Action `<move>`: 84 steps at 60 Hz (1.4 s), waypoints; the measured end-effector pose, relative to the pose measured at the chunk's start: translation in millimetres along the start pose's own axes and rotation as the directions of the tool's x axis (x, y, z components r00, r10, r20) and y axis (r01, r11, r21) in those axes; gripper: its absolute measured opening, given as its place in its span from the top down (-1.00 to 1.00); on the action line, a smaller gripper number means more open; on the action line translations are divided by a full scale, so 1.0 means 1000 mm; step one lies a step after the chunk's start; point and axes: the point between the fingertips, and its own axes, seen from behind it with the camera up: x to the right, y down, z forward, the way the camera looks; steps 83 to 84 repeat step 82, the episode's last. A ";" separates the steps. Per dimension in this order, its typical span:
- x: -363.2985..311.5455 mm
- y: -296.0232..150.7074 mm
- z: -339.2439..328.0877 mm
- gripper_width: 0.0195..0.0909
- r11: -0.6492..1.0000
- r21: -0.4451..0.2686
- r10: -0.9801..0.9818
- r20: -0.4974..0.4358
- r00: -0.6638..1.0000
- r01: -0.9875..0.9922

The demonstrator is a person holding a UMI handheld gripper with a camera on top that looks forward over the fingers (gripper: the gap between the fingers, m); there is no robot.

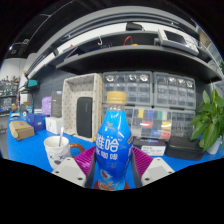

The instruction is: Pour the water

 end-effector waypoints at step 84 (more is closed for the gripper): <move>0.098 0.006 -0.213 -0.79 0.983 -0.109 0.097 -0.377 0.921 -0.148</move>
